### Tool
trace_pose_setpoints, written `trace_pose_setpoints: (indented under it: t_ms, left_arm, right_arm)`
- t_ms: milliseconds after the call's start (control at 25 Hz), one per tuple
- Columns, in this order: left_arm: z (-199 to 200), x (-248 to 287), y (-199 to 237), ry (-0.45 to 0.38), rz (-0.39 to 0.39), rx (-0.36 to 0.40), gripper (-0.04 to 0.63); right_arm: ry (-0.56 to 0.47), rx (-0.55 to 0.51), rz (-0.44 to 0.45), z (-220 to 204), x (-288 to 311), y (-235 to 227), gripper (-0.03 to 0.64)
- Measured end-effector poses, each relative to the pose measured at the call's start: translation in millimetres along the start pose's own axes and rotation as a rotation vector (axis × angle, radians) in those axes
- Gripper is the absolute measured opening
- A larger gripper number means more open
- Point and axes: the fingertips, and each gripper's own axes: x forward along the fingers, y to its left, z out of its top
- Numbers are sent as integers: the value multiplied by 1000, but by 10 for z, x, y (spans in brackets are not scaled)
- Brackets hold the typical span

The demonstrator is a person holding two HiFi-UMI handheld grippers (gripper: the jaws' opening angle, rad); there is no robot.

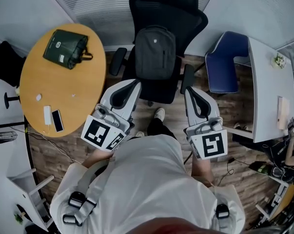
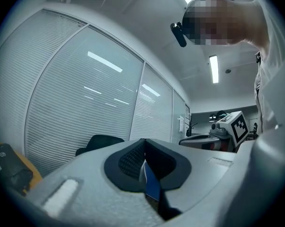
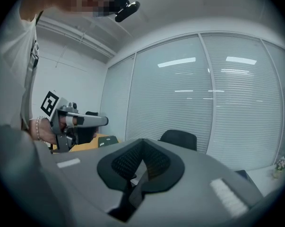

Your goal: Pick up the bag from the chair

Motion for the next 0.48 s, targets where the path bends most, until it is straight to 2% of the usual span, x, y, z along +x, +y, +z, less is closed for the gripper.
trace_pose_setpoints:
  t_ms: [480]
  left_arm:
    - [-27, 946, 59, 18, 13, 9, 5]
  right_arm:
    - [4, 5, 14, -84, 298, -906, 3]
